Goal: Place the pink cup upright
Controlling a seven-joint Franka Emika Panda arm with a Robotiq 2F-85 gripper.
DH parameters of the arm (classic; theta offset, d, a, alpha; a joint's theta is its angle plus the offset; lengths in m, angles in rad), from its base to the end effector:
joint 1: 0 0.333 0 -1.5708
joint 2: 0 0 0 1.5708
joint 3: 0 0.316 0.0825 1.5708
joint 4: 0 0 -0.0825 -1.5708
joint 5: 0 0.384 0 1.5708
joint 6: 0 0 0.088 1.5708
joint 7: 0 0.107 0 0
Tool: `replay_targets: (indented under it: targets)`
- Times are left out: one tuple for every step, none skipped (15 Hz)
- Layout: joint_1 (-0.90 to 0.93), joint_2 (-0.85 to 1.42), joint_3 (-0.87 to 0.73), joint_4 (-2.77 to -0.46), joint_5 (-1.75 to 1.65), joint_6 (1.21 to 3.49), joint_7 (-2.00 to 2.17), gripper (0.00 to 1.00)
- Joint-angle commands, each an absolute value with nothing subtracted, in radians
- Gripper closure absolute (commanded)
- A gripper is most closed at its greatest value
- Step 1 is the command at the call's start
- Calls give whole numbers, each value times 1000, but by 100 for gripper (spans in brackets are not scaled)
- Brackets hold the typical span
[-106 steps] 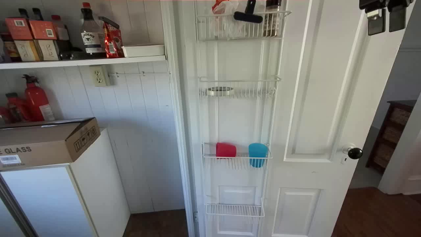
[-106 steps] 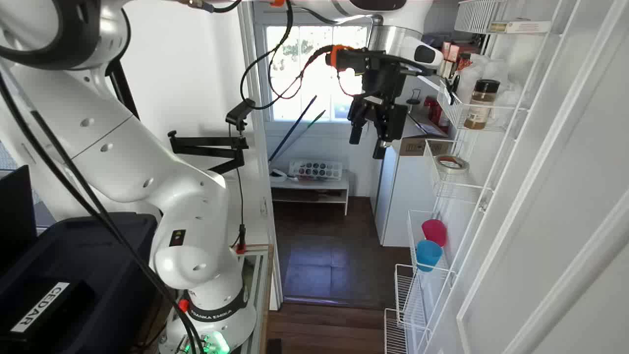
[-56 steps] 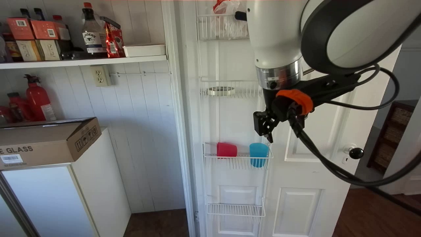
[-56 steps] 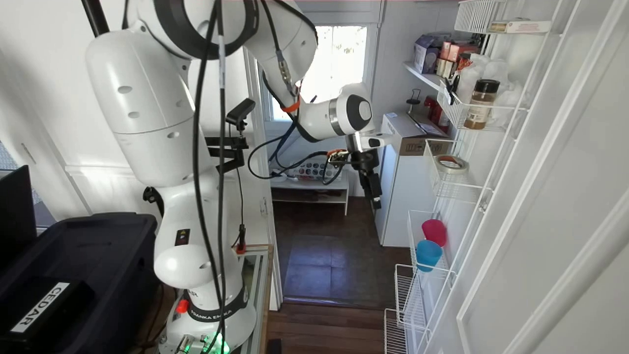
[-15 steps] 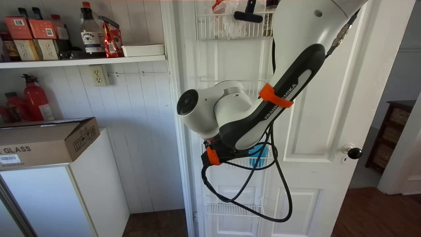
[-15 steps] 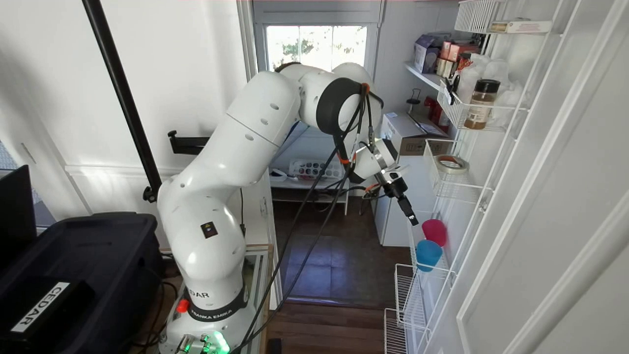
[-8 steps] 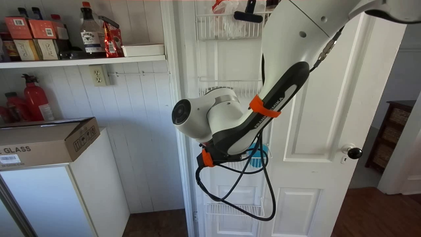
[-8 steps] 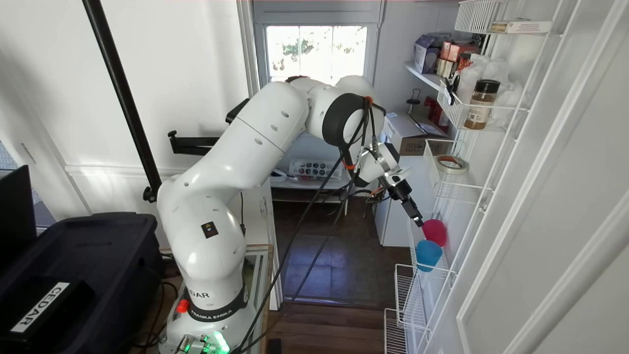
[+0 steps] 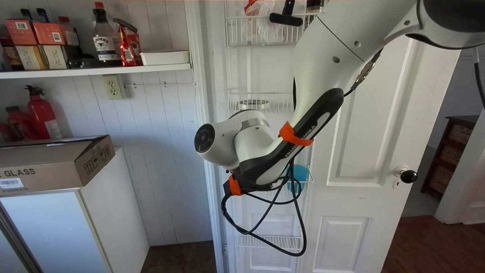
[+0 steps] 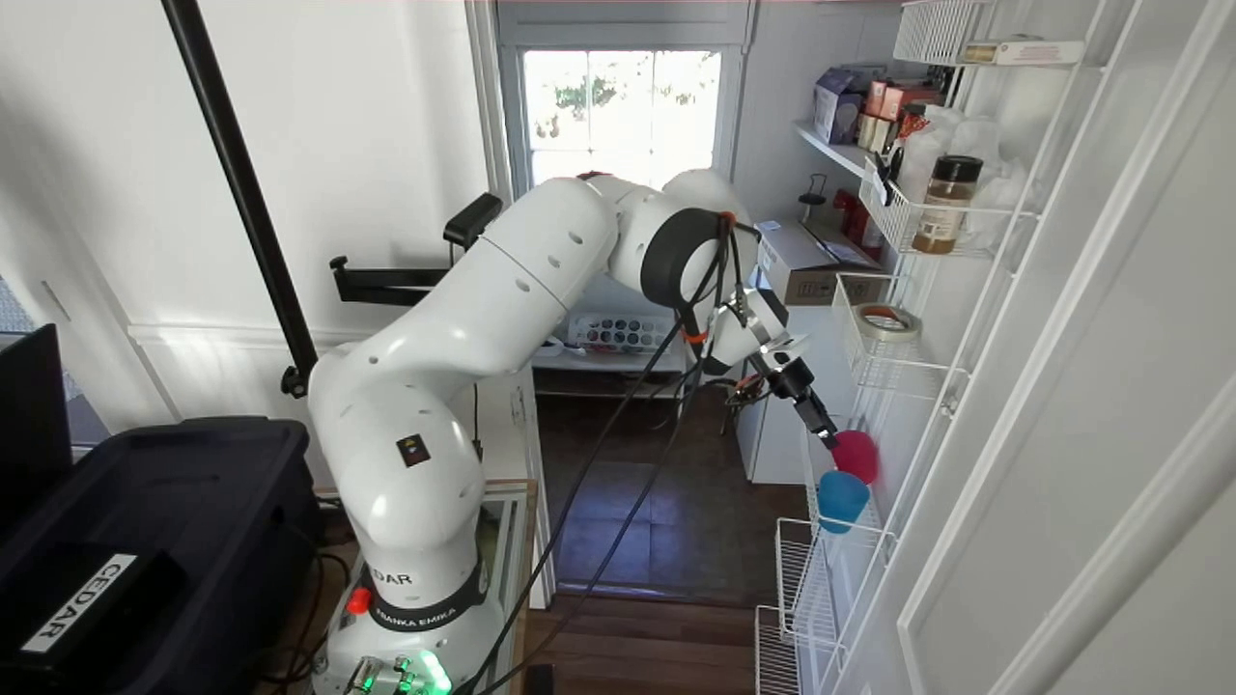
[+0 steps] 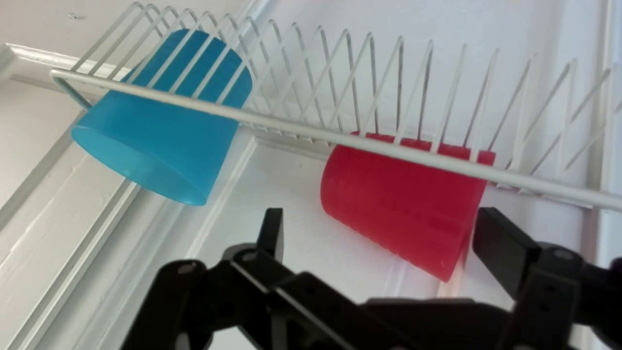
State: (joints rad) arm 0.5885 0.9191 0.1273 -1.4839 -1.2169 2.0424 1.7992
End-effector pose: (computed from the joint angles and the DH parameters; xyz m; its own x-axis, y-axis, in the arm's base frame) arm 0.5639 0.4039 0.1224 0.7145 -0.0831 0.6947 -0.4419 -0.8234 0.3560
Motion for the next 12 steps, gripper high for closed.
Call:
replay_targets:
  targets:
    - [616, 969, 111, -1414, -1247, 1992, 1817, 0]
    - [617, 975, 111, -1406, -1248, 1985, 1816, 0]
    - [618, 979, 112, -1402, -1246, 1977, 1815, 0]
    - [619, 982, 112, -1397, -1245, 1969, 1812, 0]
    - [618, 984, 113, -1392, -1241, 1960, 1809, 0]
    - [618, 987, 114, -1388, -1240, 1954, 1808, 2]
    - [618, 987, 115, -1388, -1236, 1946, 1806, 17]
    - [616, 986, 116, -1388, -1232, 1938, 1806, 27]
    - [614, 983, 118, -1392, -1229, 1933, 1807, 33]
    - [613, 981, 119, -1393, -1229, 1926, 1806, 40]
    - [613, 979, 120, -1395, -1227, 1918, 1806, 49]
    - [612, 978, 120, -1396, -1227, 1913, 1807, 55]
